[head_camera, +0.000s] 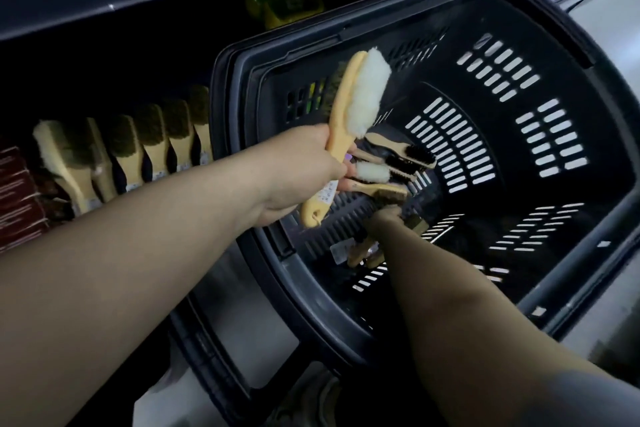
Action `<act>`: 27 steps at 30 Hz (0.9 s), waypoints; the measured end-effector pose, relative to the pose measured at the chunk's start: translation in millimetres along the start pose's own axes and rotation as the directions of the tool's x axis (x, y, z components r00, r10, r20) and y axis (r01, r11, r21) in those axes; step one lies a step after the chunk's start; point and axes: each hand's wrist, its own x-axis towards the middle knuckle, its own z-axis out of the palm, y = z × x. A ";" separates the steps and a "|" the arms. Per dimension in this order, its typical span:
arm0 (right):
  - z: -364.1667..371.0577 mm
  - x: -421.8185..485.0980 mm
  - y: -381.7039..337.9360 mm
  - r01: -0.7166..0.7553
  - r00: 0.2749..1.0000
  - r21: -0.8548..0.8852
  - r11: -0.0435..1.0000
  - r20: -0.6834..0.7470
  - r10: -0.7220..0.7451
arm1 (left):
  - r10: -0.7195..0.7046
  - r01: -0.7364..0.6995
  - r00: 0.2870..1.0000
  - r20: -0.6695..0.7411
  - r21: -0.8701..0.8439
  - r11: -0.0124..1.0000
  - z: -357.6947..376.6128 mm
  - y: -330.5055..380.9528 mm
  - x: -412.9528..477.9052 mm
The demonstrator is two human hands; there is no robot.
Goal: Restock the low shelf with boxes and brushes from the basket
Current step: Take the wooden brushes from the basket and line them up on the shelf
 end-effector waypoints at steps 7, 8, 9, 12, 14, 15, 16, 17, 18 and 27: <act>23.3 -0.4 18.1 0.100 0.994 -0.230 0.968 -0.018 -0.106 | -0.073 0.072 0.997 0.011 0.073 0.995 -4.2 -3.7 0.6; 21.7 2.2 14.7 0.069 0.997 -0.136 0.988 0.029 -0.065 | -0.081 0.080 0.997 0.014 0.070 0.994 -4.9 -3.9 1.1; 13.4 0.2 10.1 0.006 0.993 -0.132 0.991 0.117 0.009 | -0.085 0.084 0.996 0.016 0.058 0.995 -5.6 -4.2 1.7; -27.7 -30.4 -16.3 0.013 0.890 -0.231 0.973 0.445 0.094 | -0.089 0.089 0.996 0.009 -0.024 0.996 -6.2 -3.3 2.2; -55.4 -59.4 -37.0 0.114 0.802 -0.221 0.969 0.596 0.041 | -0.092 0.090 0.996 -0.008 -0.112 0.990 -5.5 -1.6 2.1; -69.1 -75.5 -46.0 0.176 0.781 -0.188 0.966 0.624 -0.020 | -0.091 0.087 0.996 -0.019 -0.153 0.984 -4.6 0.0 1.5; -79.9 -89.4 -52.3 0.231 0.761 -0.112 0.966 0.640 -0.108 | -0.093 0.085 0.995 -0.033 -0.183 0.979 -3.7 0.7 1.6; -90.8 -101.4 -57.1 0.261 0.723 0.026 0.965 0.657 -0.213 | -0.092 0.080 0.995 -0.049 -0.201 0.976 -2.7 1.2 1.4; -100.4 -115.4 -60.4 0.258 0.664 0.202 0.945 0.673 -0.326 | -0.087 0.072 0.994 -0.065 -0.212 0.975 -2.0 1.4 1.1; -100.2 -203.7 -75.9 0.146 0.565 0.861 0.487 0.332 -0.755 | -0.011 -0.011 0.996 -0.088 -0.245 0.969 0.7 -0.3 -2.2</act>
